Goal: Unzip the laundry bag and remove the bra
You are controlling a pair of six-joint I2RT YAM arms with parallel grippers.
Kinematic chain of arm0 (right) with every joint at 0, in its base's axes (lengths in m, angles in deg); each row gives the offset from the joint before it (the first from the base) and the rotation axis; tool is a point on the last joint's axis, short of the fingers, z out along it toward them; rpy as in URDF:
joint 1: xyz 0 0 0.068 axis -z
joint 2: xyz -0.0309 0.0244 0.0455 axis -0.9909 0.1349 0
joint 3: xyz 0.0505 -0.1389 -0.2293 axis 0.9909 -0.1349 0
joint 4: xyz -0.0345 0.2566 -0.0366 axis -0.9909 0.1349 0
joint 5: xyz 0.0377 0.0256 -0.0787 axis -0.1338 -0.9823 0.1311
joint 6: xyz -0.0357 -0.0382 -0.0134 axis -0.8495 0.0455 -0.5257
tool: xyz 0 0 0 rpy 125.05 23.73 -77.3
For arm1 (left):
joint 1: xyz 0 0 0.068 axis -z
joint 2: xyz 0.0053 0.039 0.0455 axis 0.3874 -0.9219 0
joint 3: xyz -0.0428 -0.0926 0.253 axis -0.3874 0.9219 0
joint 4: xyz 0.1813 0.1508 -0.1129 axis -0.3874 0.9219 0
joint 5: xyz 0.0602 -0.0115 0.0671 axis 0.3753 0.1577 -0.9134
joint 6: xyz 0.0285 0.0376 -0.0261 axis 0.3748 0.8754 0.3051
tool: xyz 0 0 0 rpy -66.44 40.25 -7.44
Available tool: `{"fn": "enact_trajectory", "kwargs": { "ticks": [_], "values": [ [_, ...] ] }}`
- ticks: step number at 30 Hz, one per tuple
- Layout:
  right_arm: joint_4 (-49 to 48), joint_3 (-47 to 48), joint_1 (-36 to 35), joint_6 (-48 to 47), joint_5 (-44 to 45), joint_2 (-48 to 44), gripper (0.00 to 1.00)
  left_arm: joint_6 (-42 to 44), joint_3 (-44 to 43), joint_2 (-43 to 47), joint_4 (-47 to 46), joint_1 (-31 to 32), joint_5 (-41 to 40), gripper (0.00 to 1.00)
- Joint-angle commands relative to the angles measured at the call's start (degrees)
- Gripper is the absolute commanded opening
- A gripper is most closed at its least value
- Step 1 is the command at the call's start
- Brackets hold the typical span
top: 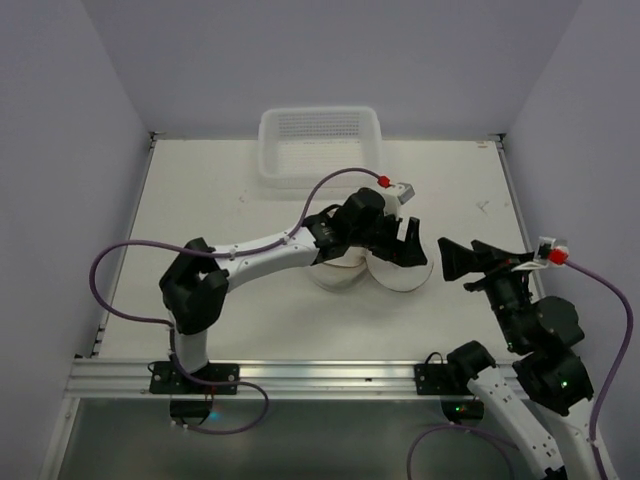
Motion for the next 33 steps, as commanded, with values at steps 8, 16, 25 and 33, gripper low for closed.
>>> {"fn": "enact_trajectory", "kwargs": {
  "ticks": [8, 16, 25, 33],
  "values": [
    [5.6, -0.8, 0.2, 5.3, 2.4, 5.0, 0.99, 11.4, -1.7, 12.6, 10.9, -0.7, -24.1, 1.0],
    [2.8, -1.8, 0.2, 9.6, -5.8, 19.9, 0.99, 10.9, 1.9, 10.8, 18.3, -5.3, -27.2, 0.87],
    [-2.8, -4.0, 0.2, 11.7, -10.9, 31.1, 0.99, 10.5, 0.3, 0.8, 18.5, -7.3, -27.6, 0.86],
    [-8.7, -6.1, 0.4, 13.3, -12.5, 38.5, 0.99, 8.5, 0.0, -2.7, 22.1, -7.6, -28.5, 0.94]
  ]
}}
